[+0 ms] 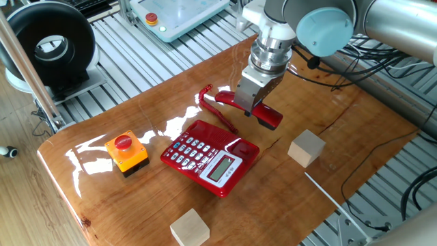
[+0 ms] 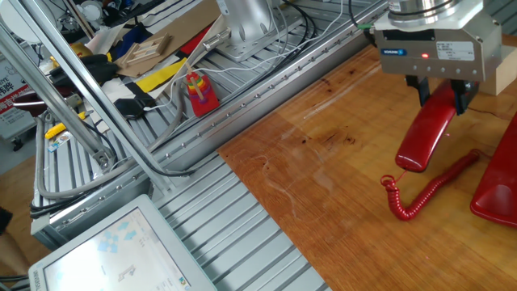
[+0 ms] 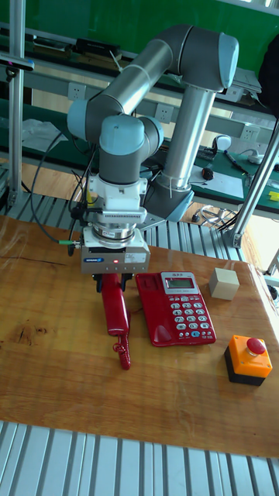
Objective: Place the handset of the telephone on the corresponding phone cradle
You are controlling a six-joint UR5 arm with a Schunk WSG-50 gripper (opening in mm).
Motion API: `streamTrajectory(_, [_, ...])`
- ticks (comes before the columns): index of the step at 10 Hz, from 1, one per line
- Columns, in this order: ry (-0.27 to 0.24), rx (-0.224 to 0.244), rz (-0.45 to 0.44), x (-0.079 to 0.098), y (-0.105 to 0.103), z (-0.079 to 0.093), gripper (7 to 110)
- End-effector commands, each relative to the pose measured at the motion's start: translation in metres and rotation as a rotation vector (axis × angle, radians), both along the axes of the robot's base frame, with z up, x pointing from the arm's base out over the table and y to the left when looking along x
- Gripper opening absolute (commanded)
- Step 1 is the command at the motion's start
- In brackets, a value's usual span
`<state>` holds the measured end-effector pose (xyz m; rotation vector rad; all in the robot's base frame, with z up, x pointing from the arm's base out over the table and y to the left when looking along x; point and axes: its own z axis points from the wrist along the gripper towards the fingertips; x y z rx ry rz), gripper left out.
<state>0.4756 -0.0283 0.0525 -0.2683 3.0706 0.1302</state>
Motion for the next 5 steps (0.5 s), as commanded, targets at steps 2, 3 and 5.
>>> streamTrajectory(2, [-0.012,0.025,-0.02,0.003,0.011,0.001,22])
streamTrajectory(3, [-0.01,0.028,-0.021,0.0,0.025,-0.001,22])
streamTrajectory(5, [-0.002,0.029,-0.022,-0.007,0.049,-0.006,22])
